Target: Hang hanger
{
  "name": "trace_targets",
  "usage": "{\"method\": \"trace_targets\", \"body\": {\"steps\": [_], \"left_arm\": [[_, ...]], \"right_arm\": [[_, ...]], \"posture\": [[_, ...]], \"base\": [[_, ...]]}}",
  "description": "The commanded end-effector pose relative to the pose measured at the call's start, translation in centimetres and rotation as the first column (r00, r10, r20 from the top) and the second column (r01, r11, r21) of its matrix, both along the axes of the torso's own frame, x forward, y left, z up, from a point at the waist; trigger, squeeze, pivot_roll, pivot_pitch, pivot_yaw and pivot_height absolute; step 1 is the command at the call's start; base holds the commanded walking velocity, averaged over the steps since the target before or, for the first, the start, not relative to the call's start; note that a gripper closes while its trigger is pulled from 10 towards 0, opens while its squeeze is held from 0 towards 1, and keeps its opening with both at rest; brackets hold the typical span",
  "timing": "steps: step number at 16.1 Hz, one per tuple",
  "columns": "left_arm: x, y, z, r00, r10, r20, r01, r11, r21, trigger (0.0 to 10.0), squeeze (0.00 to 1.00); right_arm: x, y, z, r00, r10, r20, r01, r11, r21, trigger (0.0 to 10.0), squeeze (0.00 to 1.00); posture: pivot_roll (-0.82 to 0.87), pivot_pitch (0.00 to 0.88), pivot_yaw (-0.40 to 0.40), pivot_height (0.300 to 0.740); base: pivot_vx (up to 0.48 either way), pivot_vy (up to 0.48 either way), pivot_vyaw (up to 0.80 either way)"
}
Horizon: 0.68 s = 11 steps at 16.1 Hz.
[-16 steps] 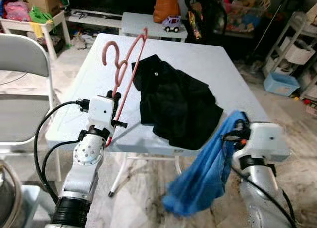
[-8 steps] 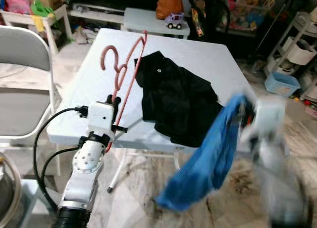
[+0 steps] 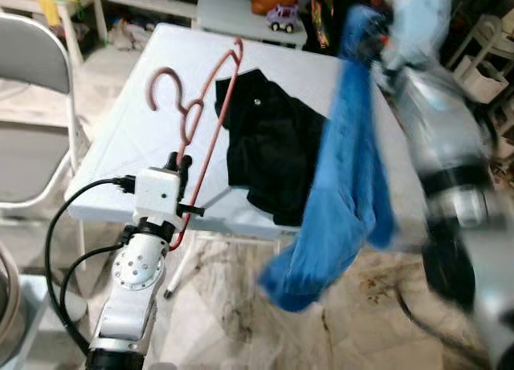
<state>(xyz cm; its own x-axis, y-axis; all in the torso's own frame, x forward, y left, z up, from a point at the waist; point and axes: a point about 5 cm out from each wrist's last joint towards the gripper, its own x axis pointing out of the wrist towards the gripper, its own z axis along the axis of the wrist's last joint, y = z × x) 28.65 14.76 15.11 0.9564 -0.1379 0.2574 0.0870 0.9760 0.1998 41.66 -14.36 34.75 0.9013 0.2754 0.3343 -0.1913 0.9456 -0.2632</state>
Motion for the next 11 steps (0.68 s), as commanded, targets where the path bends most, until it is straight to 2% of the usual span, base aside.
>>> {"method": "trace_targets", "body": {"steps": [1,3,4,5,7,9,10,11], "left_arm": [[-0.5,0.2,-3.2,0.986,0.027,-0.163,-0.024,0.999,0.023,10.0,0.0],[-1.2,0.6,-3.2,0.985,0.052,-0.162,-0.048,0.998,0.027,10.0,0.0],[-1.3,0.7,-3.1,0.985,0.057,-0.162,-0.053,0.998,0.028,10.0,0.0],[-1.8,1.0,-3.1,0.984,0.082,-0.158,-0.078,0.996,0.034,10.0,0.0],[-2.2,1.1,-3.2,0.982,0.092,-0.162,-0.087,0.995,0.038,10.0,0.0],[-2.4,0.9,-3.2,0.982,0.09,-0.168,-0.085,0.996,0.036,10.0,0.0],[-2.3,0.8,-3.1,0.982,0.085,-0.171,-0.08,0.996,0.039,10.0,0.0],[-2.3,0.7,-3.1,0.982,0.08,-0.17,-0.073,0.996,0.042,10.0,0.0]], "right_arm": [[-0.3,-0.3,2.8,0.995,-0.042,0.089,0.042,0.999,-0.004,10.0,0.0],[-1.1,-0.2,7.6,0.962,-0.143,0.235,0.148,0.989,-0.006,10.0,0.0],[-1.4,-0.3,8.5,0.949,-0.164,0.269,0.172,0.985,-0.007,10.0,0.0],[-2.7,-1.3,11.7,0.883,-0.241,0.402,0.261,0.965,0.007,10.0,0.0],[-3.6,-2.7,13.3,0.822,-0.301,0.484,0.33,0.944,0.028,10.0,0.0],[-3.0,-3.3,11.4,0.838,-0.287,0.464,0.328,0.945,-0.008,10.0,0.0],[-1.5,-3.2,7.3,0.901,-0.233,0.365,0.284,0.955,-0.09,10.0,0.0],[-0.6,-3.2,3.6,0.943,-0.192,0.271,0.238,0.959,-0.151,10.0,0.0]], "posture": [[0.31,0.167,-0.269,0.74],[0.33,0.186,-0.285,0.74],[0.33,0.188,-0.286,0.74],[0.34,0.201,-0.297,0.74],[0.33,0.209,-0.302,0.74],[0.32,0.214,-0.295,0.74],[0.31,0.212,-0.284,0.74],[0.31,0.211,-0.278,0.74]], "base": [[0.0,0.0,0.0],[0.0,0.0,0.0],[0.0,0.0,0.0],[0.0,0.0,0.0],[0.0,0.0,0.0],[0.0,0.0,0.0],[0.0,0.0,0.0],[0.0,0.0,0.0]]}}
